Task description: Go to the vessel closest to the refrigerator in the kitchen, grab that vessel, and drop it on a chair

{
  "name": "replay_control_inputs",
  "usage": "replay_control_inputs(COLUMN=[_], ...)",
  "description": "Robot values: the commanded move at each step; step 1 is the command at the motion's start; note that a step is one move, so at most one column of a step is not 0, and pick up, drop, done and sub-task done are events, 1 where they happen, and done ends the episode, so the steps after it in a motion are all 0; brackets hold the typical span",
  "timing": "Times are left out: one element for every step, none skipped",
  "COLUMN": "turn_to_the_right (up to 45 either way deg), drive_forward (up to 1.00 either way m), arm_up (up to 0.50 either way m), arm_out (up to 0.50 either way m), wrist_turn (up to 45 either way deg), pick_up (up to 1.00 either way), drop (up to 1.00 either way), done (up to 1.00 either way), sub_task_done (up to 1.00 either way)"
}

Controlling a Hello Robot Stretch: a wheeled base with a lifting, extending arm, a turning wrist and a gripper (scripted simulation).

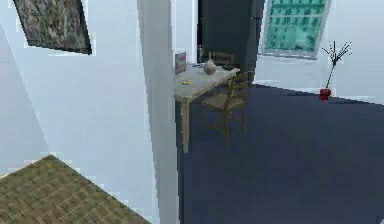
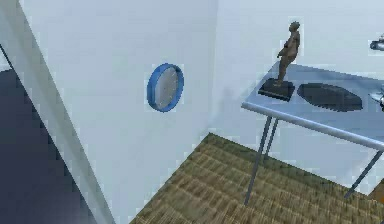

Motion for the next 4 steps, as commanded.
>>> replay_control_inputs(turn_to_the_right=[0.0, 21.0, 0.0, -27.0], drive_forward=[0.15, 0.0, 0.75, 0.0], arm_up=[0.0, 0.0, 0.0, 0.0], arm_out=[0.0, 0.0, 0.0, 0.0], wrist_turn=[0.0, 0.0, 0.0, 0.0], pick_up=[0.0, 0.0, 0.0, 0.0], drop=[0.0, 0.0, 0.0, 0.0], done=[0.0, 0.0, 0.0, 0.0], sub_task_done=[0.0, 0.0, 0.0, 0.0])
